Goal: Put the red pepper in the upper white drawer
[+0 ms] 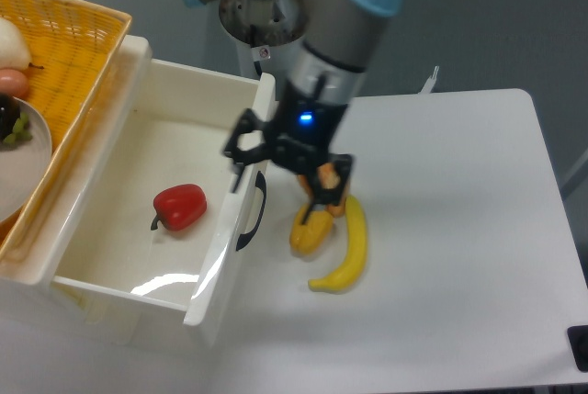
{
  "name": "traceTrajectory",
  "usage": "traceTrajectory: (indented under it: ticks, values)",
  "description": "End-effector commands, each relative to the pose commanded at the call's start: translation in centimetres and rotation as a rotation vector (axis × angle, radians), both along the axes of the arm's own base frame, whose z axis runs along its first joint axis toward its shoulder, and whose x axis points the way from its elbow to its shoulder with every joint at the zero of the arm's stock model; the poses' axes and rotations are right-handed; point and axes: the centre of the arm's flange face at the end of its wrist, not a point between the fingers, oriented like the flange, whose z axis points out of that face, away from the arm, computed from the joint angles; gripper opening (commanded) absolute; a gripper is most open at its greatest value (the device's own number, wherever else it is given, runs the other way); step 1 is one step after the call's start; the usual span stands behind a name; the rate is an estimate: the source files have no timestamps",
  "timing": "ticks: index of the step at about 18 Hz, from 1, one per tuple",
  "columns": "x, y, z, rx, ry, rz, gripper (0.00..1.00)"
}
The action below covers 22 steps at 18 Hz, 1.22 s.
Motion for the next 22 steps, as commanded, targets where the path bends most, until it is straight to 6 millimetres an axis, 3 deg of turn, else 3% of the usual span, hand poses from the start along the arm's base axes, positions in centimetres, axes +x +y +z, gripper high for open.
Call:
traceTrajectory:
  ticks: [5,11,22]
  values:
    - [-4.2,-2.2,-4.3,-0.088,0.096,-0.097,1.0]
    - [-7.0,-3.4,-8.9,-0.255,0.16,-0.167,1.0]
    - [-10.2,-5.5,-17.8,-0.6,0.227,-0.409,1.0]
